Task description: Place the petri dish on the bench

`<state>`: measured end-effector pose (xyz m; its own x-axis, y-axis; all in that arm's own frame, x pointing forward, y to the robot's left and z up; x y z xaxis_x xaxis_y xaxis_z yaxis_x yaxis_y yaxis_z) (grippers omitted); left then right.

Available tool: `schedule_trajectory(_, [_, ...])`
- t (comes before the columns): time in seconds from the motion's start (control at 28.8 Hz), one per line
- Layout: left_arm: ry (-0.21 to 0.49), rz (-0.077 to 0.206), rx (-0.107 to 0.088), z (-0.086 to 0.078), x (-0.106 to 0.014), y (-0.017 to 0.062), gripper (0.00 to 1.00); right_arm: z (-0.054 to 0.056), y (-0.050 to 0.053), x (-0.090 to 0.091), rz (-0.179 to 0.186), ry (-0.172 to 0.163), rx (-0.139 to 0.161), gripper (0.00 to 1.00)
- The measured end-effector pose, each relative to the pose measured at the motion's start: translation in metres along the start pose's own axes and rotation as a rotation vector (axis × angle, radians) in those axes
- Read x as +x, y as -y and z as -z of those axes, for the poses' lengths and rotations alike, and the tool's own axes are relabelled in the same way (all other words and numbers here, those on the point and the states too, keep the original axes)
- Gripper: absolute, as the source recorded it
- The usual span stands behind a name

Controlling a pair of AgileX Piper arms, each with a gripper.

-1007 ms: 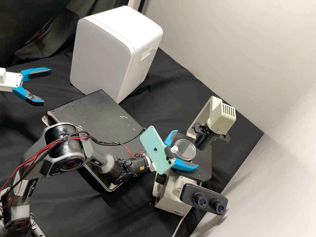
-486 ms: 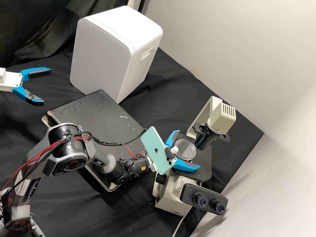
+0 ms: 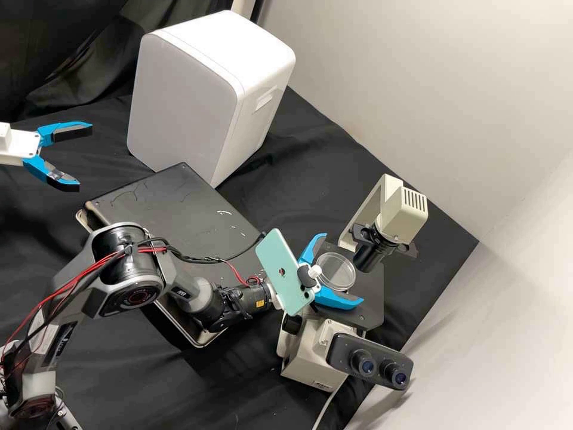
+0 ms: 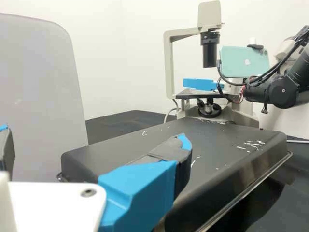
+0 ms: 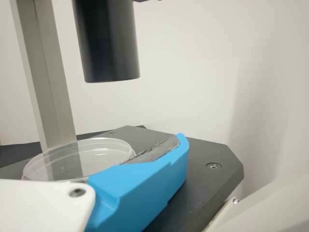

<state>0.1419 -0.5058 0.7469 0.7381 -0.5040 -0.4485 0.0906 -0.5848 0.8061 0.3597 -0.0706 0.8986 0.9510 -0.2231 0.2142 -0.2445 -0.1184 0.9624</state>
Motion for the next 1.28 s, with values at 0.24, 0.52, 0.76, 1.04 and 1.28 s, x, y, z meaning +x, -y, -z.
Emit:
schedule_trajectory(0.24, [0.000,0.000,0.000,0.0000,0.0000,0.0000,1.00,0.0003,0.0004,0.0000,0.001,-0.001,0.000,0.00])
schedule_trajectory(0.52, [0.009,0.002,0.000,-0.0015,0.0002,0.0003,1.00,0.0003,0.0004,0.0000,0.001,-0.001,0.000,0.00])
schedule_trajectory(0.76, [0.012,0.002,0.000,-0.0019,0.0003,0.0004,1.00,0.0003,0.0004,0.0000,0.001,-0.001,0.000,0.00])
schedule_trajectory(1.04, [0.012,0.002,0.000,-0.0019,0.0003,0.0004,1.00,0.0003,0.0004,0.0000,0.001,-0.001,0.002,0.00])
schedule_trajectory(1.28, [0.012,0.002,0.000,-0.0019,0.0003,0.0004,1.00,0.0003,0.0004,0.0000,0.001,-0.001,0.002,0.00])
